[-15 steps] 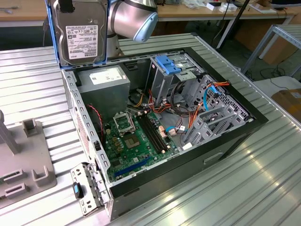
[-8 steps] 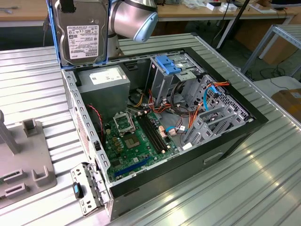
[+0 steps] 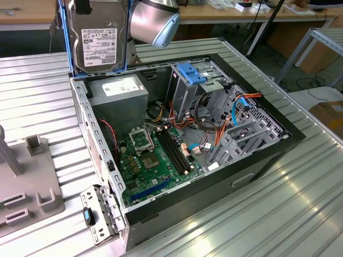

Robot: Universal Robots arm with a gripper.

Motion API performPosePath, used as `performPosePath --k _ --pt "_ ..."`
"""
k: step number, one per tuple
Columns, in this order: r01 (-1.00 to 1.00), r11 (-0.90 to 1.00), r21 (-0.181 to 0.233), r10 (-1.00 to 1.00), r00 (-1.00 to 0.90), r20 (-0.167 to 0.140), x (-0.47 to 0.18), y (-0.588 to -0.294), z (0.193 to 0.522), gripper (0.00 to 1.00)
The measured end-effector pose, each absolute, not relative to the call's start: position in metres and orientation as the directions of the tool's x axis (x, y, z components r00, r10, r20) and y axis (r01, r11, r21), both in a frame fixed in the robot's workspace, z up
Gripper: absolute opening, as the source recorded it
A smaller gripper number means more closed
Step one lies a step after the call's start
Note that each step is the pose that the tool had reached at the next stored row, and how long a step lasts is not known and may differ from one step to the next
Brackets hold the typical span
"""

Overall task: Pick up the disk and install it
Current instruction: 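Pick up the disk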

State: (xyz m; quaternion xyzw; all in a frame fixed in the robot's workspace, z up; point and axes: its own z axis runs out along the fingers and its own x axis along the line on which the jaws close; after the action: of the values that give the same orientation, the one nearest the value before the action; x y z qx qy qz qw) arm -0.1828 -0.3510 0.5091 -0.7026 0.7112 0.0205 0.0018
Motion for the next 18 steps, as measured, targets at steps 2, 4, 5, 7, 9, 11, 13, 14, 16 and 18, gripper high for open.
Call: performPosePath --k 2,4,5,7,9,11,13,14,16,18 --pt "-1.000 0.012 0.027 -0.999 -0.013 -0.031 -0.1826 -0.3510 0.5091 0.37" --pt "-1.000 0.012 0.027 -0.999 -0.013 -0.031 -0.1826 -0.3510 0.5091 0.37" --pt "-1.000 0.012 0.027 -0.999 -0.013 -0.031 -0.1826 -0.3510 0.5091 0.37" --pt "-1.000 0.012 0.027 -0.999 -0.013 -0.031 -0.1826 -0.3510 0.5091 0.37" --pt "-1.000 0.012 0.027 -0.999 -0.013 -0.031 -0.1825 -0.3510 0.5091 0.37" --pt "-1.000 0.012 0.027 -0.999 -0.013 -0.031 -0.1825 -0.3510 0.5091 0.37" --pt "-1.000 0.012 0.027 -0.999 -0.013 -0.031 -0.1825 -0.3510 0.5091 0.37" --pt "-1.000 0.012 0.027 -0.999 -0.013 -0.031 -0.1823 -0.3510 0.5091 0.37" --pt "-1.000 0.012 0.027 -0.999 -0.013 -0.031 -0.1803 -0.3510 0.5090 0.37" --pt "-1.000 0.012 0.027 -0.999 -0.013 -0.031 -0.1778 -0.3510 0.5090 0.37"
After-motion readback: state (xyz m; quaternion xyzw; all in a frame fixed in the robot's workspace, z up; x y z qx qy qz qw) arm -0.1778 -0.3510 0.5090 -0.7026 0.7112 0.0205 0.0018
